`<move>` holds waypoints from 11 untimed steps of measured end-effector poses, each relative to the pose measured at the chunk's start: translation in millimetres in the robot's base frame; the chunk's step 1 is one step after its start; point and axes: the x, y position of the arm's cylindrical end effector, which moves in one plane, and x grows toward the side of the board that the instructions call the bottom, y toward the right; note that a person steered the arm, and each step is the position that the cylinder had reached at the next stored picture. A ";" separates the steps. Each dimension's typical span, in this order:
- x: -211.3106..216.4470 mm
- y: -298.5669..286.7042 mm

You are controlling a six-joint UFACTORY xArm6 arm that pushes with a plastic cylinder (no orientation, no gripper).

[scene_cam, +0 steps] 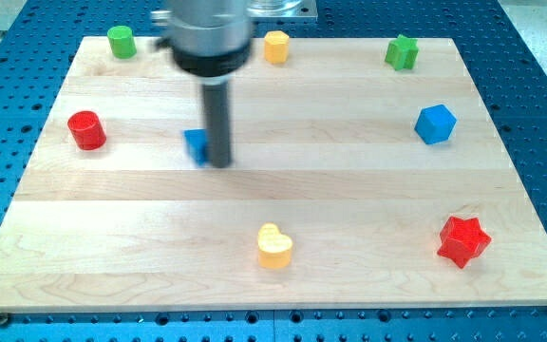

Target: Move the triangle to the bottom left of the board

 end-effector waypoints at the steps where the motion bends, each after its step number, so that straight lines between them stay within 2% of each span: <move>1: -26.2 47.4; 2: -38.4 -24.2; 3: 16.5 -110.5; 4: 39.5 -130.5; 5: -28.6 -108.3; 6: -41.6 -32.3; 8: 76.8 -105.0; 9: 116.4 -151.7; 10: 127.0 -140.5; 11: 111.6 -102.5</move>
